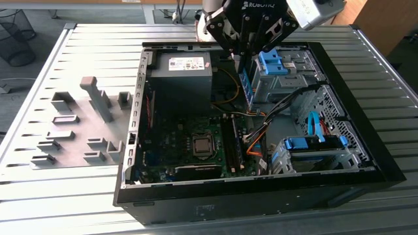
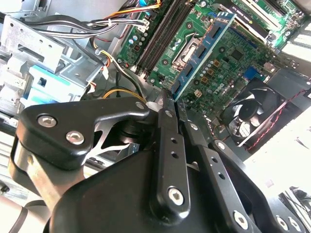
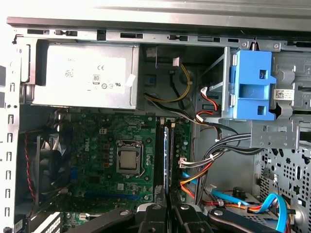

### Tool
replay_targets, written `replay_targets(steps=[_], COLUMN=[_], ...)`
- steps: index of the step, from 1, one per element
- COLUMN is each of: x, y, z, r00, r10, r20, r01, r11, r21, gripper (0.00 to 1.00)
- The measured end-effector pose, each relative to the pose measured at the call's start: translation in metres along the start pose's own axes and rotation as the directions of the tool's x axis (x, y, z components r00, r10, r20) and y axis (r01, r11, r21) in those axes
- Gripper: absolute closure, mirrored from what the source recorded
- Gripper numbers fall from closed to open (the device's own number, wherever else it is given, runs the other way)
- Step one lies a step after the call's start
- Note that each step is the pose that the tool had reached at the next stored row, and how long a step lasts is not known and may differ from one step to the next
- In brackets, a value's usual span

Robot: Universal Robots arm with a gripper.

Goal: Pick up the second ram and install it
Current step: 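Insert the second ram into the second slot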

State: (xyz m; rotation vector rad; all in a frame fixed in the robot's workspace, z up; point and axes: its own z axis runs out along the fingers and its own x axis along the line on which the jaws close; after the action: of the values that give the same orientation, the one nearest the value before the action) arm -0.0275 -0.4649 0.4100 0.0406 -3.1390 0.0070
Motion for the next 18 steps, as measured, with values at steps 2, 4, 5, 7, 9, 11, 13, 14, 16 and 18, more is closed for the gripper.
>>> replay_targets(steps=[2, 4, 5, 7, 9, 11, 13, 14, 16, 18], x=[0.0000, 0.0000, 0.0000, 0.0000, 0.0000, 0.0000, 0.0000, 0.0000, 0.0000, 0.0000], y=[0.0000, 0.0000, 0.0000, 0.0000, 0.0000, 0.0000, 0.0000, 0.0000, 0.0001, 0.0000], z=[0.0004, 0.0011, 0.0015, 0.0026, 0.0040, 0.0055, 0.0069, 0.0075, 0.0085, 0.0089], r00=[1.0000, 1.0000, 1.0000, 1.0000, 1.0000, 1.0000, 1.0000, 1.0000, 1.0000, 1.0000], r10=[0.000, 0.000, 0.000, 0.000, 0.000, 0.000, 0.000, 0.000, 0.000, 0.000], r20=[0.0001, 0.0000, 0.0000, 0.0000, 0.0000, 0.0000, 0.0000, 0.0000, 0.0000, -0.0001], r01=[0.000, 0.000, 0.000, 0.000, 0.000, 0.000, 0.000, 0.000, 0.000, 0.000], r11=[1.0000, 1.0000, 1.0000, 1.0000, 1.0000, 1.0000, 1.0000, 1.0000, 1.0000, 1.0000], r21=[-0.0001, -0.0002, 0.0000, 0.0000, 0.0000, -0.0001, 0.0000, 0.0000, 0.0000, 0.0001], gripper=[0.86, 0.86, 0.86, 0.86, 0.86, 0.86, 0.86, 0.86, 0.86, 0.86])
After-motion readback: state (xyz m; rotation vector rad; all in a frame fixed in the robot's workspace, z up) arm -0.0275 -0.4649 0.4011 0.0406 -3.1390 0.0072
